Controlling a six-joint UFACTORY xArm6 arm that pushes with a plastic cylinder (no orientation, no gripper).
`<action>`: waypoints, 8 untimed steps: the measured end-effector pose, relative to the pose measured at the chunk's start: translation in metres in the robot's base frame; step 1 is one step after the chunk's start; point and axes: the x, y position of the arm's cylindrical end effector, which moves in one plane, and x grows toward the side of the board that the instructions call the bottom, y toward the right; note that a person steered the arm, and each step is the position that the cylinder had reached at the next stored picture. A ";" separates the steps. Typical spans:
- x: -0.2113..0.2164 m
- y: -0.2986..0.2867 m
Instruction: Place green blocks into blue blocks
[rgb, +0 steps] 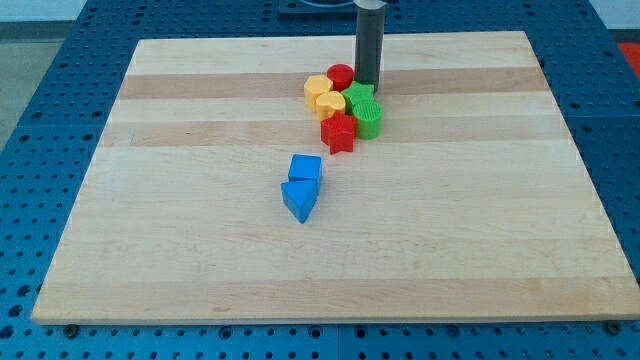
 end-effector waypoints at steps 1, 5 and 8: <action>0.012 0.001; 0.081 0.007; 0.128 0.007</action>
